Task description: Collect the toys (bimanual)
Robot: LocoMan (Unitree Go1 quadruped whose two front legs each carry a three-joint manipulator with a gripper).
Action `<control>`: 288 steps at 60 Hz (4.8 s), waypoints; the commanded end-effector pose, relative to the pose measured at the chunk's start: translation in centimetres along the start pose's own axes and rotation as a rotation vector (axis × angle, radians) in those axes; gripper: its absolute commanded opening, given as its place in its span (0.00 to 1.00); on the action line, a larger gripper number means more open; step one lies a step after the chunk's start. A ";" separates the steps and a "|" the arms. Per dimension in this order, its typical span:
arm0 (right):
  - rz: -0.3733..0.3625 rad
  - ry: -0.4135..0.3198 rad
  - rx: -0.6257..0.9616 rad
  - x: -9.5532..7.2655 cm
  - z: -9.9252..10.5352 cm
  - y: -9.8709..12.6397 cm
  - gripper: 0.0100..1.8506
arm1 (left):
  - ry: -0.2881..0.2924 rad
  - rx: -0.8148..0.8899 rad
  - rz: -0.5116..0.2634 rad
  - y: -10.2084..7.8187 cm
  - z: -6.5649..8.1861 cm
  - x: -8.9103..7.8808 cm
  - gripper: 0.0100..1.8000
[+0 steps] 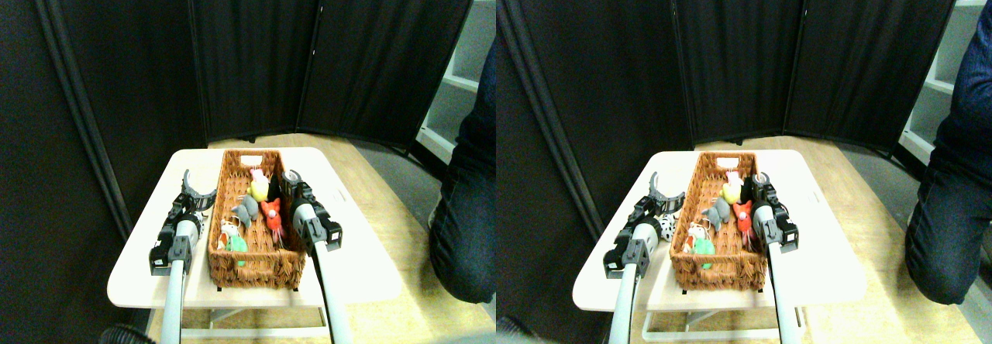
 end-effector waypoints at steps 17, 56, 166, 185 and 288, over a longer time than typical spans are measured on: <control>0.025 -0.048 -0.002 0.5 1.2 -0.3 0.00 | -0.015 0.027 -0.011 1.0 0.3 0.1 0.39; 0.011 -0.083 -0.006 0.7 1.3 -0.8 0.00 | -0.051 0.012 0.013 4.0 0.8 -0.3 0.39; 0.133 -0.165 -0.311 -0.9 5.0 6.6 0.00 | -0.131 -0.014 0.098 6.9 0.4 -1.1 0.43; 0.159 -0.176 -0.321 -1.5 5.3 6.5 0.00 | -0.217 -0.022 0.129 9.1 -0.6 -1.4 0.23; 0.026 -0.333 -0.100 -2.7 10.1 -2.8 0.00 | 0.013 -0.070 -0.205 -8.2 -3.0 1.9 0.00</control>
